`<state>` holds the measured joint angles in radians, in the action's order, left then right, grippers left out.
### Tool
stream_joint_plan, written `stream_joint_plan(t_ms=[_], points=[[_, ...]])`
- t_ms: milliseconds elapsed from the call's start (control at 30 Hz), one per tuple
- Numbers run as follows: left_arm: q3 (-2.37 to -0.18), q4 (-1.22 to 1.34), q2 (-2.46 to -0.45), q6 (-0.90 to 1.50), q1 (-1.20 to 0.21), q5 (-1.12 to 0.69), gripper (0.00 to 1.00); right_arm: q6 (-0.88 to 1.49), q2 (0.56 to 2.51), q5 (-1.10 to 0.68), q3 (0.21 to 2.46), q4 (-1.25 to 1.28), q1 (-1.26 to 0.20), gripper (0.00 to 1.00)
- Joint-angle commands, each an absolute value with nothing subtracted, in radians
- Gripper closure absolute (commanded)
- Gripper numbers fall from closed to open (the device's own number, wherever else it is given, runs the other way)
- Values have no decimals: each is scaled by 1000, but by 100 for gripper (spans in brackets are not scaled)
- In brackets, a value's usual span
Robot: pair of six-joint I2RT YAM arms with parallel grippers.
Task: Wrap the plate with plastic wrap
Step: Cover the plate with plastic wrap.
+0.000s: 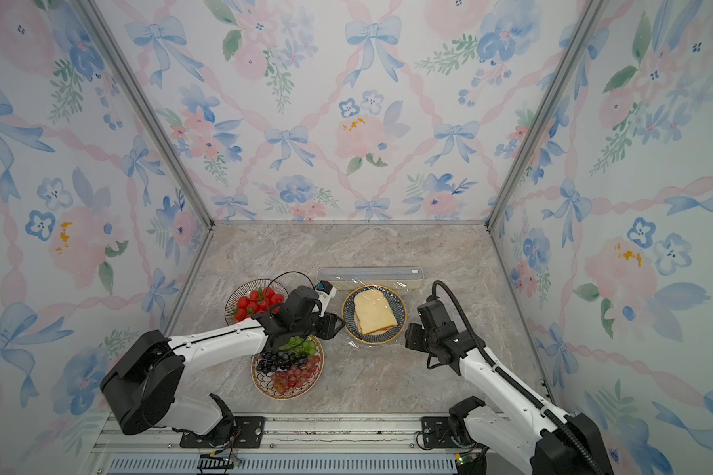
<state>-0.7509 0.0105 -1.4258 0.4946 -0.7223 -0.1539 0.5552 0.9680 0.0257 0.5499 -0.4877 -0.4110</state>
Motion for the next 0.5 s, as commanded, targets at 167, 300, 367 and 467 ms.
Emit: stream_joint_plan(t_ms=[167,300,367,467], points=[[-769,-53,-1417,780,-727,-393,30,698,946,-355,505,-354,-286,3],[-807,-53,-1460,888,-789,-400,24,820,999,-446,472,-224,-273,3],[-807,-52,-1476,934,-798,-396,22,886,1014,-446,459,-188,-272,3],[-805,-49,-1514,961,-805,-399,19,929,1053,-444,457,-179,-268,3]])
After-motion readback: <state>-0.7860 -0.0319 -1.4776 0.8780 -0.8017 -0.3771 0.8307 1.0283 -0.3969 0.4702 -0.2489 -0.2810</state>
